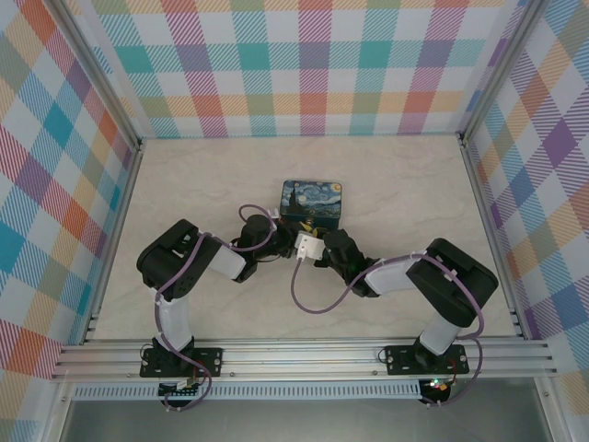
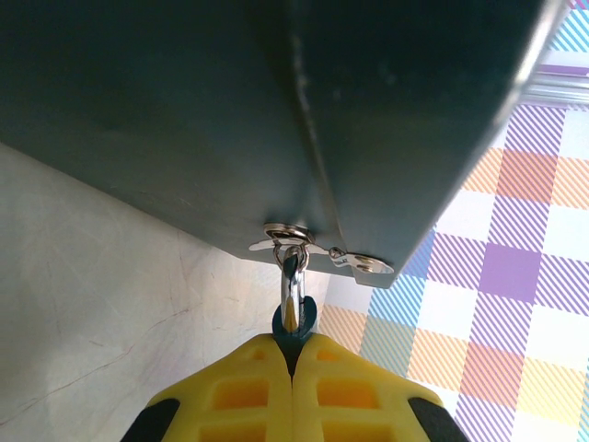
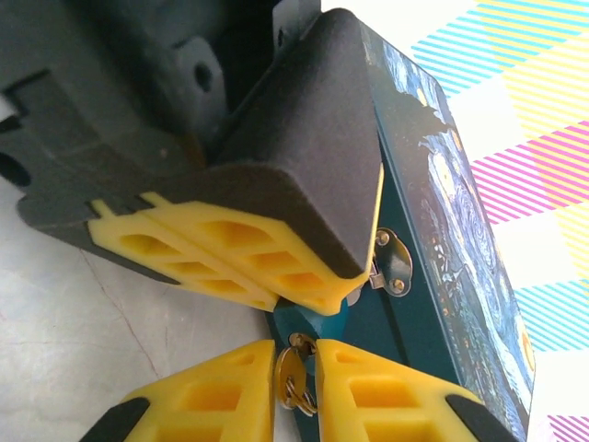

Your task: Unlock a padlock with a key

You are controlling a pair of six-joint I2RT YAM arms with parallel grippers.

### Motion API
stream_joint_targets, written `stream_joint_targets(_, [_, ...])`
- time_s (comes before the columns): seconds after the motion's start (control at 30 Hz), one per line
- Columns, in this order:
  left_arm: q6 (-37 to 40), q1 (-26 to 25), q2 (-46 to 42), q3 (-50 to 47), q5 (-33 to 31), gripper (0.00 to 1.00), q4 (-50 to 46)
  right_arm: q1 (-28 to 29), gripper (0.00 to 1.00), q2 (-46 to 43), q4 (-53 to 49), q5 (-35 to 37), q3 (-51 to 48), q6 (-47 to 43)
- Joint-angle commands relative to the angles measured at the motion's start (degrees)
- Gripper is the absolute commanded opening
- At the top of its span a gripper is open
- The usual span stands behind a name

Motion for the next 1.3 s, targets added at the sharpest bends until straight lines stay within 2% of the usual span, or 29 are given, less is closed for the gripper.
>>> stream_joint_targets(0.0, [-0.37,-0.81,-2.66,1.35,0.03,0.00,1.79,-0.27,0.18,0.84,1.89,0.83,1.81,1.34])
stream_joint_targets(0.13, [-0.44,-0.82,-2.87,1.22,-0.10,0.00,1.79,-0.53,0.07,1.42,2.47,1.66,1.92,1.59])
stream_joint_targets(0.3, [-0.40,-0.79,-2.86,1.11,-0.20,0.00,1.79,-0.71,0.00,0.26,0.76,1.73,2.34,5.07])
stream_joint_targets(0.63, [-0.62,-1.05,-2.91,0.98,-0.48,0.00,1.97,-1.59,0.00,-4.66,-8.89,3.47,5.03,18.69])
stream_joint_targets(0.83, [-0.70,-1.16,-2.92,0.94,-0.69,0.00,2.01,-1.98,0.00,-6.41,-14.06,-1.78,5.77,29.25])
stream_joint_targets(0.97, [-0.70,-1.25,-2.95,0.85,-0.63,0.00,1.97,-2.11,0.00,-5.88,-14.17,-3.56,4.50,35.30])
stream_joint_targets(1.17, [0.41,-1.86,-3.10,1.95,-0.14,0.00,1.06,-4.51,0.00,-6.01,-13.50,-11.66,1.57,46.25])
stream_joint_targets(1.23, [1.07,-2.17,-3.36,2.34,-0.02,0.00,0.34,-4.92,0.00,-5.88,-13.34,-12.37,0.82,47.04])
stream_joint_targets(1.27, [1.36,-2.22,-3.60,2.35,-0.22,0.06,-0.18,-5.01,0.00,-5.79,-13.22,-12.17,0.42,46.81])
